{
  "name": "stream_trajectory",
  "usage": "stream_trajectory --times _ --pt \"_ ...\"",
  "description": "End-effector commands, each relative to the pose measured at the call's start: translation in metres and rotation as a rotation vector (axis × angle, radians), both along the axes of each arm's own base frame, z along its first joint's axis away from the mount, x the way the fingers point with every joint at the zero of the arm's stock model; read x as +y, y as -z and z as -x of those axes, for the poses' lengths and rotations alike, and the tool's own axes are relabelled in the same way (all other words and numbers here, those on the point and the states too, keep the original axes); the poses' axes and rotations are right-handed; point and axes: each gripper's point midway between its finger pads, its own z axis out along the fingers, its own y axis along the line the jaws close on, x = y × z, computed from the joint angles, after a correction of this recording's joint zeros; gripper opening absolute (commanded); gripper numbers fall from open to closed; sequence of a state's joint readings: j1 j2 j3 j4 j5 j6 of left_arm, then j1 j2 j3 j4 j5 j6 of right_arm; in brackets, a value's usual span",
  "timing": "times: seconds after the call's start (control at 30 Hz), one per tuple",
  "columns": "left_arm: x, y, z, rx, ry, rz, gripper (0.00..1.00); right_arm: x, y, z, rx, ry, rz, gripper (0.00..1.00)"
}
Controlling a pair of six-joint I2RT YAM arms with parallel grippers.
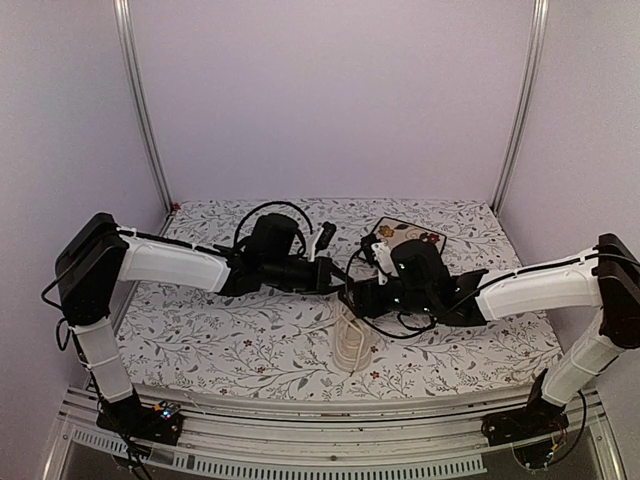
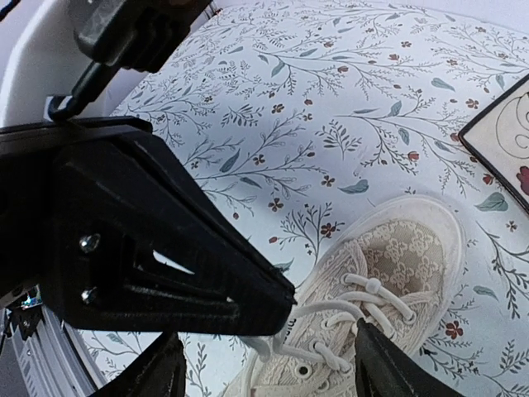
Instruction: Tie the shoes
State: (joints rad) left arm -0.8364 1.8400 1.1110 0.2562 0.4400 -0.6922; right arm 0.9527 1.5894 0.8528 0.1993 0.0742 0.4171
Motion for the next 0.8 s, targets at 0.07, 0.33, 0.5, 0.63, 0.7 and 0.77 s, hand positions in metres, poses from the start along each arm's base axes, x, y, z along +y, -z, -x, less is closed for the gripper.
stream_trajectory --times 0.07,0.33,0.5,0.63,0.7,0.77 --pt "0.007 -0.007 -0.004 -0.018 -0.022 0.019 0.00 -0.027 0.014 0.021 0.096 0.041 0.053 0.67" --pt "0.010 -0.009 -0.004 -0.026 -0.031 0.022 0.00 -0.023 0.046 0.052 0.309 0.063 0.085 0.49" --pt "0.009 -0.012 -0.004 -0.030 -0.027 0.025 0.00 -0.017 0.041 0.057 0.356 0.072 0.050 0.42" --pt "0.009 -0.010 -0.004 -0.029 -0.029 0.024 0.00 -0.017 0.040 0.060 0.375 0.066 0.045 0.37" --pt "0.009 -0.011 -0.004 -0.030 -0.029 0.025 0.00 -0.016 0.042 0.062 0.385 0.058 0.050 0.34" --pt "0.009 -0.011 -0.005 -0.031 -0.028 0.025 0.00 -0.015 0.045 0.064 0.398 0.046 0.052 0.30"
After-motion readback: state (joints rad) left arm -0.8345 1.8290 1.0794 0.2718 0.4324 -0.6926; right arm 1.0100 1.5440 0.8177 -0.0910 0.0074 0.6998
